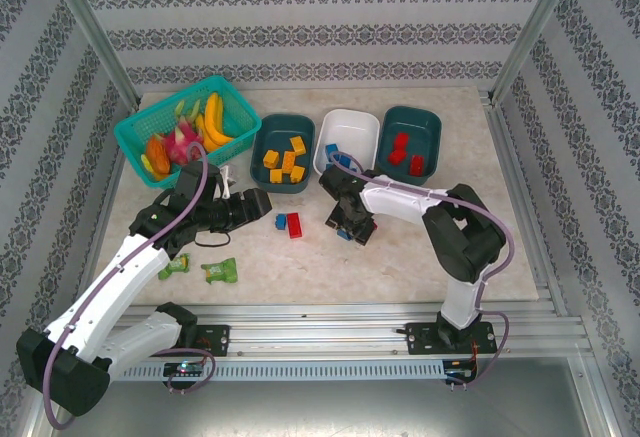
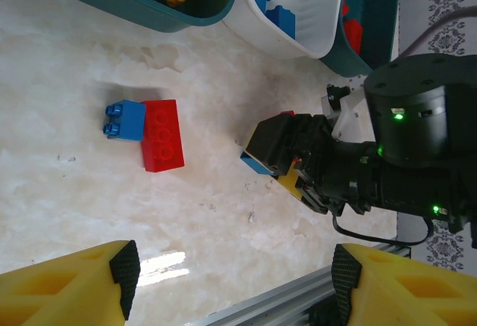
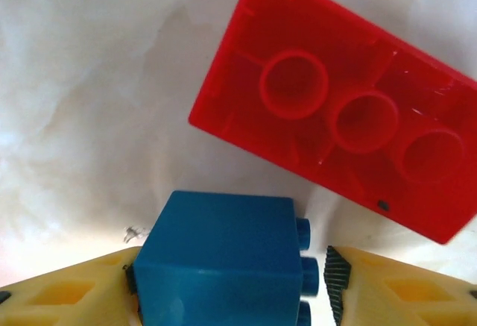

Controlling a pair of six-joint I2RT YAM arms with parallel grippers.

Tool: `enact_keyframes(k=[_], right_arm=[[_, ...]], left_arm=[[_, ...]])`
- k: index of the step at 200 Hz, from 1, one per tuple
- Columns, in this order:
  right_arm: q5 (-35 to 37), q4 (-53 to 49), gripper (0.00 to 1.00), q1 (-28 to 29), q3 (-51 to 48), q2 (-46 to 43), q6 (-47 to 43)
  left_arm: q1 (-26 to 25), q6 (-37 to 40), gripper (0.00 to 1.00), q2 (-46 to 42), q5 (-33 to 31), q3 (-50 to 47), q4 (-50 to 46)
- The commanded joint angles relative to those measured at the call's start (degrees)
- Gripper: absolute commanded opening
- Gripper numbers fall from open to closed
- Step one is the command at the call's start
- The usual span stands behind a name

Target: Sort the legos into containers by color

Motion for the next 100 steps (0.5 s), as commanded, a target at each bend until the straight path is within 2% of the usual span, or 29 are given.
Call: enact_keyframes(k=[1, 45, 77, 100], right_arm=[[-0.52, -0.64, 0.55, -0.55, 1.69, 1.79, 2.09], [0.84, -1.16, 0.36, -0.22, 2.26, -0.81, 0.44], [6.02, -5.41, 0.34, 0.44, 8.18, -6.96, -6.02], [11.09, -7.4, 0.34, -1.83, 15.05, -7.32, -13.44]], left_arm=[[-1.06, 1.49, 0.71, -1.67, 1.08, -0.64, 0.49], [-1.05, 1.36, 0.71, -2.07, 1.01, -0.69, 0.23], [-1.04, 1.0, 0.72, -1.11, 0.85, 1.43, 0.57], [-1.05, 0.88, 0.72, 1.94, 0.78, 4.27, 2.38]])
